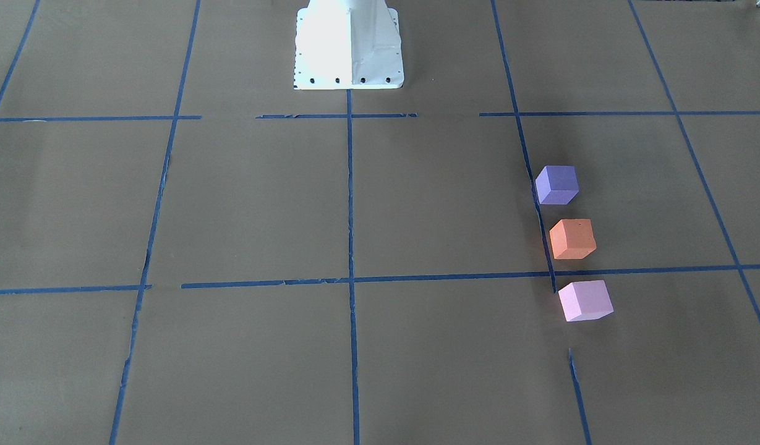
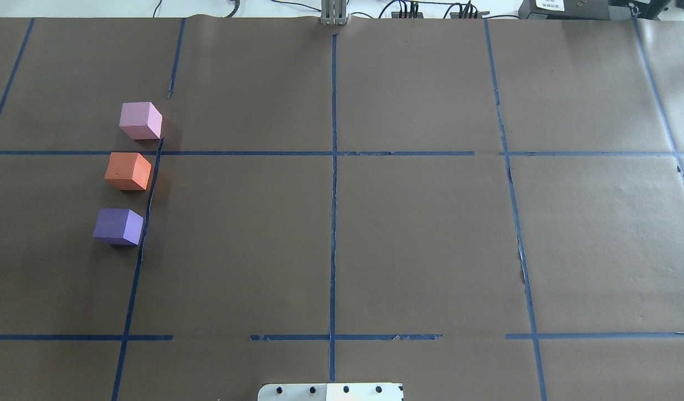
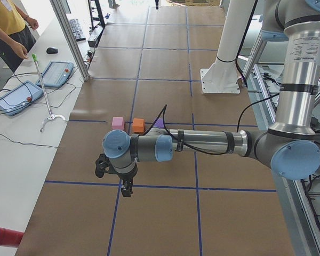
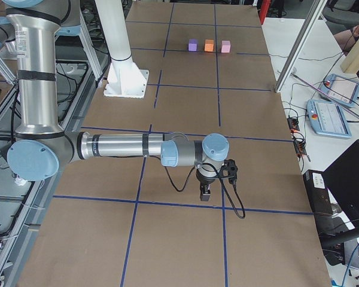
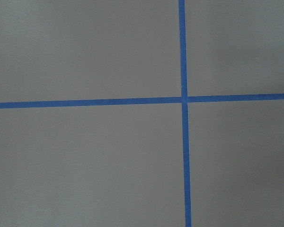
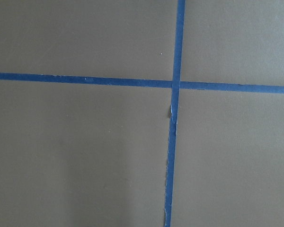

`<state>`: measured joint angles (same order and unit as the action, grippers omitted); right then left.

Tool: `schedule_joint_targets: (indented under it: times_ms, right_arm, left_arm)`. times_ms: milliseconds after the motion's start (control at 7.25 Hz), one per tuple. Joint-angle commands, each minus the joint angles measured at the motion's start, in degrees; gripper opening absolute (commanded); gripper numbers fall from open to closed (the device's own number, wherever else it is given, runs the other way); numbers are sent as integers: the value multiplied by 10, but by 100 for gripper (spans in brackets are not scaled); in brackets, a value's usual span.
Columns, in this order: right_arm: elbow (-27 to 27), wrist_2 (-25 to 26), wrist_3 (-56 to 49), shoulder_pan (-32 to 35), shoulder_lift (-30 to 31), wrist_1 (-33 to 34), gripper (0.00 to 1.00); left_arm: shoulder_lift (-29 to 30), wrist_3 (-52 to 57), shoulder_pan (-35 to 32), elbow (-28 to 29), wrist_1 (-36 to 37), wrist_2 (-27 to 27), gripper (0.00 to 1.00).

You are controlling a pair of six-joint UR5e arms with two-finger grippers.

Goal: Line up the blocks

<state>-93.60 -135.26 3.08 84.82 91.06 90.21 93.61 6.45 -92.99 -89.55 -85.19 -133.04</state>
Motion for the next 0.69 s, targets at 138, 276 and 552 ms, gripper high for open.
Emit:
schedule_joint_targets:
  times_ms: [138,276,552]
  right_arm:
    - [0,0,0,0,0,0,100]
    - [0,0,0,0,0,0,100]
    - [0,0,0,0,0,0,100]
  left_arm:
    - [0,1,0,-14,0,9,100]
    - [0,1,0,-13,1,7,100]
    - [-1,1,0,-13,1,4,100]
